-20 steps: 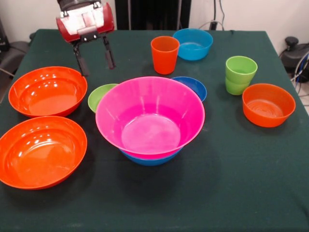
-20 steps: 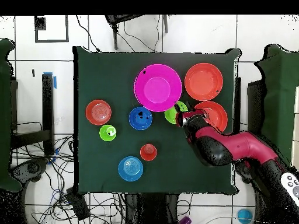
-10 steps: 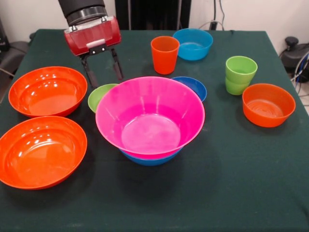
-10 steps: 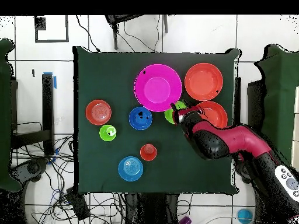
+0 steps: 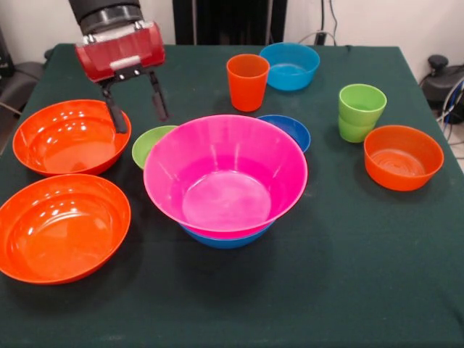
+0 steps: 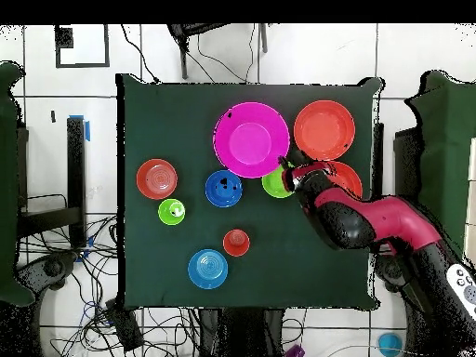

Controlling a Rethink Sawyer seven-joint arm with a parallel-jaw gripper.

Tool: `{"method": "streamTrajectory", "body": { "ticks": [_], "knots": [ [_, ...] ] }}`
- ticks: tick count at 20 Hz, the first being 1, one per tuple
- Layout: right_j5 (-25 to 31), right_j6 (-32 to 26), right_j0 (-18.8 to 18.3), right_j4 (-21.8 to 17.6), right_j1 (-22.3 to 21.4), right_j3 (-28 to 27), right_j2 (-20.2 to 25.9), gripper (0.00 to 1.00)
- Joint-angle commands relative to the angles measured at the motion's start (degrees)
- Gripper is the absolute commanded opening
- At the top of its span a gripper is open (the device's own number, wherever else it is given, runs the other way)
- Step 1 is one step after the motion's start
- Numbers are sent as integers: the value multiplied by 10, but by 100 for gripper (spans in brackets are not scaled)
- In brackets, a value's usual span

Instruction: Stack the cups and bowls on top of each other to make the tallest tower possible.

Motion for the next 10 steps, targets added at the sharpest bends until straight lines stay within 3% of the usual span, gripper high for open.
{"method": "streamTrajectory", "body": {
  "ticks": [1,4,10],
  "knots": [
    [34,-90,-12,28,-74,22,68,100],
    [47,-92,-24,53,-87,20,97,100],
    [66,-133,-59,94,-66,15,160,100]
  ]
}}
